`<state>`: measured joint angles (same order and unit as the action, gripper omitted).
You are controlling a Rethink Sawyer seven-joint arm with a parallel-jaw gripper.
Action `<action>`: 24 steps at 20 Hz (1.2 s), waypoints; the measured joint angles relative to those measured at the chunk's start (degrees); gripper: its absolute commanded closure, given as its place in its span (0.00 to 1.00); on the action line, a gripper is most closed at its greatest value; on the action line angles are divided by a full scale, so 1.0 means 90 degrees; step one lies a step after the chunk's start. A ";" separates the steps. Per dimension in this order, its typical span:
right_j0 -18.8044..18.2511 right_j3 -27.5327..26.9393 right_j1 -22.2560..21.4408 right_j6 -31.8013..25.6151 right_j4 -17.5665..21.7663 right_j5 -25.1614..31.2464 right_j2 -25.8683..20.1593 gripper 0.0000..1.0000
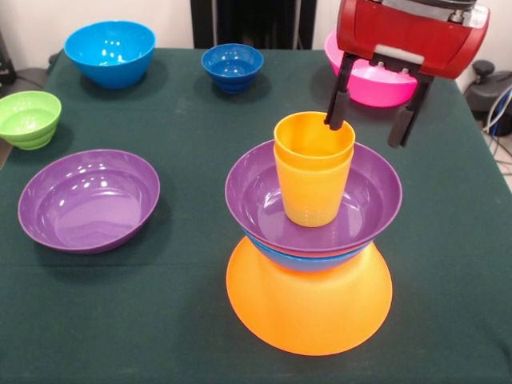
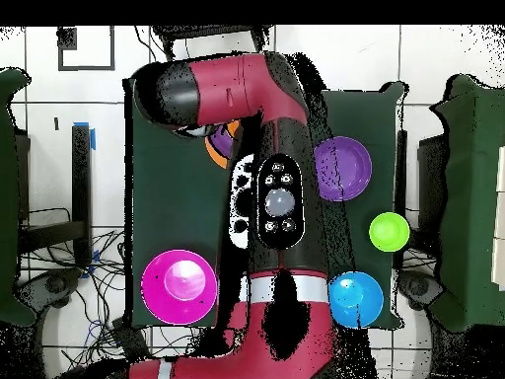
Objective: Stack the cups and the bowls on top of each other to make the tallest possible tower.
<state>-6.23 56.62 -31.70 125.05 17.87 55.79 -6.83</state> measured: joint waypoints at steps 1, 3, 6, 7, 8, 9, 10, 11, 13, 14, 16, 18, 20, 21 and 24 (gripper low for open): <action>-0.0028 0.0063 -0.0043 0.0000 -0.0003 0.0000 -0.0027 0.00; -0.0067 0.0171 -0.0103 0.0000 -0.0004 -0.0009 -0.0062 0.00; -0.0214 0.0630 -0.0319 0.0000 -0.0018 -0.0145 -0.0157 0.00; -0.0257 0.0765 -0.0376 0.0000 -0.0018 -0.0202 -0.0179 0.00; -0.0300 0.0899 -0.0434 0.0000 -0.0018 -0.0258 -0.0201 0.00; -0.0387 0.1152 -0.0538 0.0000 -0.0017 -0.0414 -0.0239 0.00; -0.0413 0.1226 -0.0569 0.0000 -0.0018 -0.0463 -0.0249 0.00; -0.0480 0.1411 -0.0642 0.0000 -0.0016 -0.0599 -0.0271 0.00; -0.0636 0.1842 -0.0801 0.0000 -0.0007 -0.0946 -0.0321 0.00; -0.0673 0.1944 -0.0837 0.0000 -0.0005 -0.1028 -0.0332 0.00; -0.0787 0.2259 -0.0951 0.0000 -0.0004 -0.1257 -0.0367 0.00; -0.0917 0.2609 -0.1085 0.0000 -0.0003 -0.1407 -0.0428 0.00; -0.0993 0.2792 -0.1154 0.0000 -0.0003 -0.1422 -0.0482 0.00; -0.1070 0.2942 -0.1210 0.0000 -0.0004 -0.1422 -0.0548 0.00; -0.1252 0.3217 -0.1279 0.0000 -0.0004 -0.1423 -0.0722 0.00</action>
<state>-17.50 85.57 -43.21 125.05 17.83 42.98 -13.33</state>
